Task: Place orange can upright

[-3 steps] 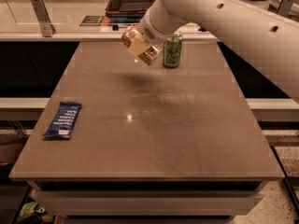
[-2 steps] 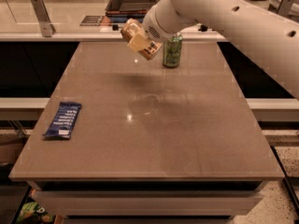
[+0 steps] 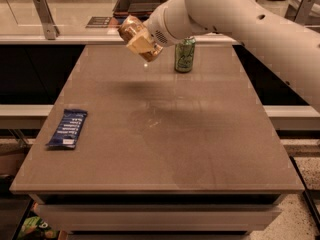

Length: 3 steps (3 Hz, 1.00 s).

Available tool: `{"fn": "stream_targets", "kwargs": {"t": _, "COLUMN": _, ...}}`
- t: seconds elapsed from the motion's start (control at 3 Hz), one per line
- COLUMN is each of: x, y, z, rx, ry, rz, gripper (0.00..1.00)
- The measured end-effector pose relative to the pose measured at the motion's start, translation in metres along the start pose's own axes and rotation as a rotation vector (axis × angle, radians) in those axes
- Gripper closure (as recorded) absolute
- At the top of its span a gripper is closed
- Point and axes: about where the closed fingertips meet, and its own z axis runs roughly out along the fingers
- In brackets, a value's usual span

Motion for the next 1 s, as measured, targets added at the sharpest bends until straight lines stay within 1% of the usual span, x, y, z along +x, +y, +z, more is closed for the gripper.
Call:
{"fn": "stream_targets", "kwargs": {"t": 0.67, "x": -0.015, "y": 0.04, "z": 0.016, "rx": -0.098, "ry": -0.129, "rz": 0.019, "gripper": 1.0}}
{"fn": "stream_targets", "kwargs": {"t": 1.0, "x": -0.02, "y": 0.055, "z": 0.017, "rx": -0.112, "ry": -0.204, "rz": 0.018, "gripper": 1.0}}
